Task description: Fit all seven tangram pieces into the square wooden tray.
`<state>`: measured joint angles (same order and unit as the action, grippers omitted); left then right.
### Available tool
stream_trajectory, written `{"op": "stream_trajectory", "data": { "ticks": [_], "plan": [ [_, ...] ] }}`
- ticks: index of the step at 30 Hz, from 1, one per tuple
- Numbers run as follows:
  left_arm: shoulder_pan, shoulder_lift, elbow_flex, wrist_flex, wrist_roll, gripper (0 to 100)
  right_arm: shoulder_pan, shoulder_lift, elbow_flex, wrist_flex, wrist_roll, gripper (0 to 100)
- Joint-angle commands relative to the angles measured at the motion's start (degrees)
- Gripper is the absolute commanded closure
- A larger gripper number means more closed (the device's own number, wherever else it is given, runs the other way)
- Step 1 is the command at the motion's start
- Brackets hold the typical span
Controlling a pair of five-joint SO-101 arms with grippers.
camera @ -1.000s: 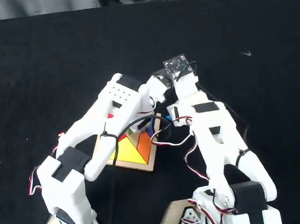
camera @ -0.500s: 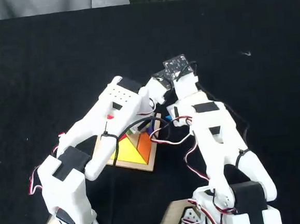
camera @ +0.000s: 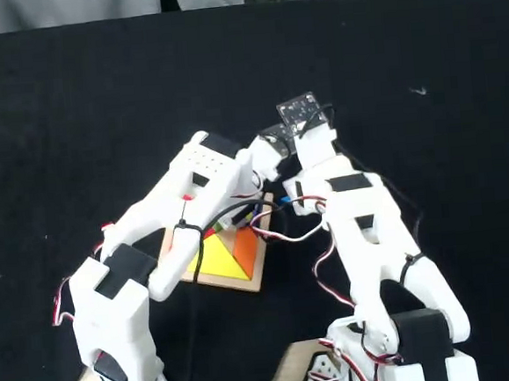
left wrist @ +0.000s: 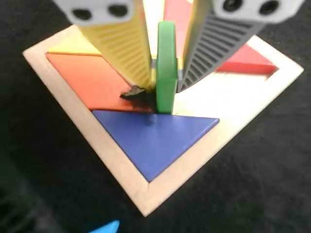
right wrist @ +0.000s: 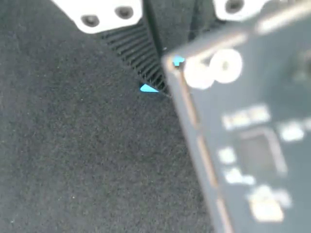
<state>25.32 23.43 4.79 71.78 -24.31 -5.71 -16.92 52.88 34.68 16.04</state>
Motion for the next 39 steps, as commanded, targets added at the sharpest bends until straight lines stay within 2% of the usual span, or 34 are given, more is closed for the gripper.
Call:
{"op": "stream_trajectory", "data": {
  "ticks": [1, 4, 10, 16, 22, 31, 39],
  "plan": [
    [-2.33, 0.18, -3.30, 3.34, -0.70, 80, 0.70, -0.57, -1.80, -0.88, 0.44, 98.7],
    [-4.44, 0.18, -6.46, 5.63, -0.97, 72, 0.62, -0.57, -1.80, -0.88, 0.44, 98.7],
    [-8.13, 0.35, -12.26, 7.38, -1.14, 71, 0.62, -0.57, -1.80, -0.88, 0.44, 98.7],
    [-8.84, 0.26, -13.58, 6.86, -1.14, 71, 0.70, -0.57, -1.80, -0.88, 0.44, 98.7],
    [-13.05, 0.88, -13.76, 0.70, -1.14, 71, 0.70, -0.57, -1.80, -0.88, 0.44, 98.7],
    [-12.18, 1.41, -9.54, -1.76, -1.14, 71, 0.62, -0.57, -1.80, -0.88, 0.44, 98.7],
    [-8.04, 2.20, -7.60, 1.05, -1.05, 71, 0.62, -0.57, -1.80, -0.88, 0.44, 98.7]
  ]
}}
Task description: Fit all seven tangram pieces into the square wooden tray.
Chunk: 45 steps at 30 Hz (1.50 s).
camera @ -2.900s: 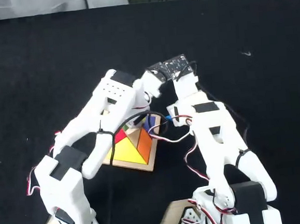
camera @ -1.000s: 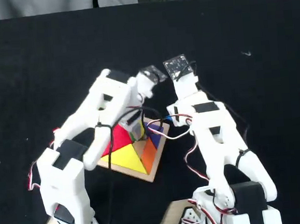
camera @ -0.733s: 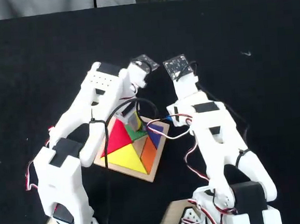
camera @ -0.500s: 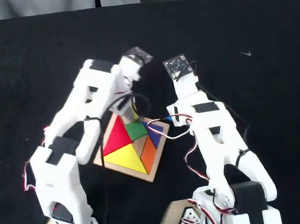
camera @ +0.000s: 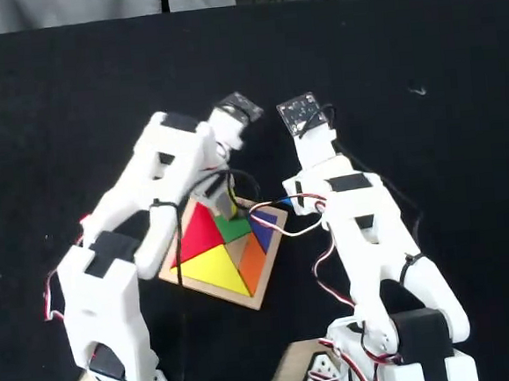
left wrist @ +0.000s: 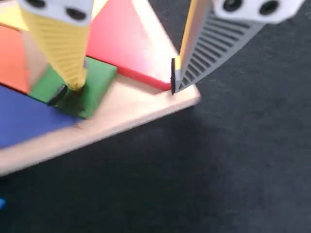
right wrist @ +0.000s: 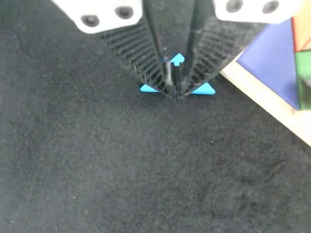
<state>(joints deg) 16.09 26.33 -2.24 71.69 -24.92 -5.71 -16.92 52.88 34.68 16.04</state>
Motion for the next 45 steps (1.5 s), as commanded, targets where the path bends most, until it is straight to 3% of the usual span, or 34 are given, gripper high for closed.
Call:
{"op": "stream_trajectory", "data": {
  "ticks": [1, 4, 8, 14, 17, 22, 26, 33, 38, 45],
  "plan": [
    [0.75, -0.70, -1.19, 1.05, -0.26, 71, 0.62, -0.57, -1.80, -0.88, 0.44, 98.7],
    [-2.51, -0.79, -5.05, 2.55, 0.00, 71, 0.88, -0.57, -1.80, -0.53, 0.44, 98.7],
    [-7.60, -2.64, -12.97, 12.13, 0.09, 71, 0.88, -2.59, -1.80, 1.76, 0.44, 98.8],
    [-17.89, -9.85, -15.25, 19.69, 6.07, 72, 0.70, -15.43, -1.63, 17.85, 0.44, 98.8],
    [-22.46, -16.35, -9.01, 19.60, 7.74, 81, 0.62, -17.80, -1.36, 24.88, 0.53, 98.8],
    [-26.77, -27.43, 12.26, 9.14, 15.21, 98, -2.02, -11.12, 0.04, 24.79, 5.36, 98.8],
    [-27.03, -29.98, 28.44, -3.34, 21.45, 96, -3.96, -1.36, -1.27, 20.31, 5.27, 98.8],
    [-27.56, -29.54, 33.27, -8.88, 29.10, 97, -6.77, 10.15, -9.98, 19.34, 5.27, 98.8],
    [-27.65, -29.98, 39.96, -17.67, 34.29, 97, -10.64, 15.43, -18.42, 19.34, 5.63, 98.8],
    [-27.65, -32.88, 42.33, -20.04, 34.73, 97, -10.46, 27.56, -33.27, 20.22, 7.65, 98.8]
  ]
}}
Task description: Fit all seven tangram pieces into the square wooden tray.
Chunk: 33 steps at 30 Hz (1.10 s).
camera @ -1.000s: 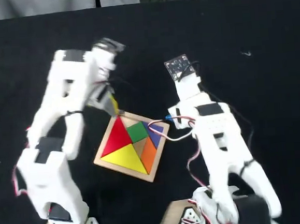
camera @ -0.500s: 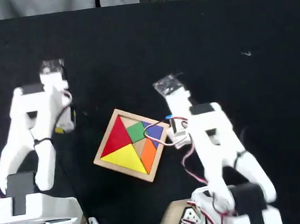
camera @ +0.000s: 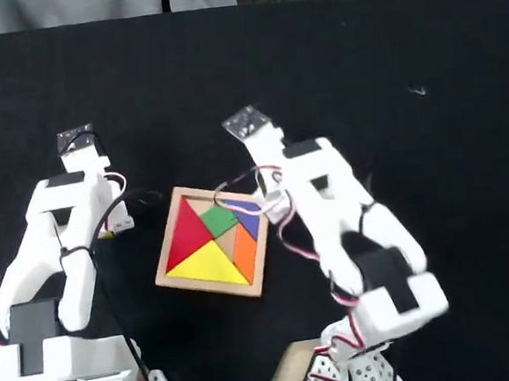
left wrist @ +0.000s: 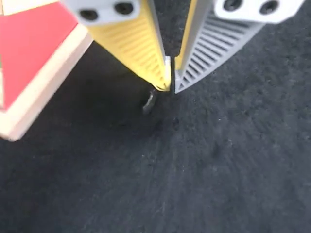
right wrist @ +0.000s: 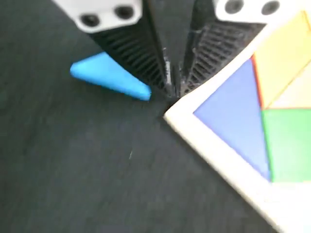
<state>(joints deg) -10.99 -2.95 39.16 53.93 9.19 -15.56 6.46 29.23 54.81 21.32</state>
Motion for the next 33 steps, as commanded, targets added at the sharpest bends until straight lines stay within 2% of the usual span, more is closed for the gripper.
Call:
{"op": "stream_trajectory", "data": {
  "ticks": [1, 5, 10, 12, 15, 17, 22, 33],
  "plan": [
    [-0.66, -4.04, 1.80, -3.25, 0.62, 97, -0.62, 4.62, -11.30, 2.02, 3.78, 98.8],
    [-2.59, -6.86, 5.23, -6.77, 3.60, 97, 0.09, -0.84, -16.75, 14.24, 12.22, 98.8],
    [-3.30, -12.40, 10.33, -10.99, 5.36, 97, 4.84, -12.35, -10.24, 17.93, 37.71, 98.3],
    [-3.21, -14.24, 12.53, -13.27, 5.36, 97, 6.95, -14.55, -6.90, 17.49, 43.87, 92.5],
    [-3.21, -15.56, 14.46, -16.26, 5.36, 97, 9.58, -14.73, -5.41, 17.14, 44.92, 76.4],
    [-3.30, -15.65, 14.81, -17.23, 5.36, 97, 10.11, -13.76, -5.23, 17.58, 47.47, 70.5],
    [-3.21, -15.65, 14.99, -18.29, 5.36, 97, 9.05, -9.01, -3.03, 17.14, 58.90, 73.2],
    [-3.21, -15.65, 14.99, -18.29, 5.36, 97, 8.88, 0.66, -3.21, 5.27, 63.21, 73.8]
  ]
}}
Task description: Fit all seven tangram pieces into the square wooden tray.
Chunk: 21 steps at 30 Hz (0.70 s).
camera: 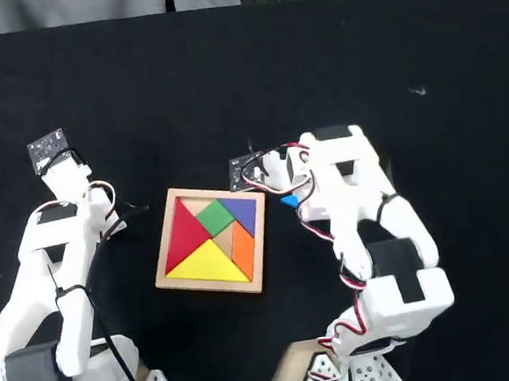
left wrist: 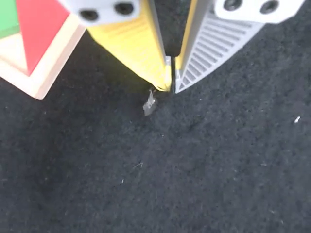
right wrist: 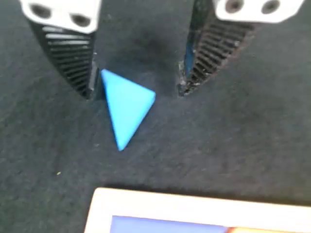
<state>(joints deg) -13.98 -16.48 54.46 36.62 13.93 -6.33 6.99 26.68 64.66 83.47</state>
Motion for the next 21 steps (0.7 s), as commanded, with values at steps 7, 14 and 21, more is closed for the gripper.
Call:
{"op": "stream_trajectory", "data": {
  "ticks": [7, 14, 21],
  "plan": [
    [-0.13, -2.11, -0.31, -1.05, 0.62, 97, -2.46, 0.31, 0.92, -5.63, 5.54, 74.0],
    [-0.13, -2.02, -0.31, -1.05, 0.62, 97, -2.29, 0.31, 2.51, -5.71, 8.53, 75.7],
    [-0.13, -2.02, -0.31, -1.05, 0.62, 97, -2.29, 0.40, 2.77, -5.71, 10.02, 80.8]
  ]
}}
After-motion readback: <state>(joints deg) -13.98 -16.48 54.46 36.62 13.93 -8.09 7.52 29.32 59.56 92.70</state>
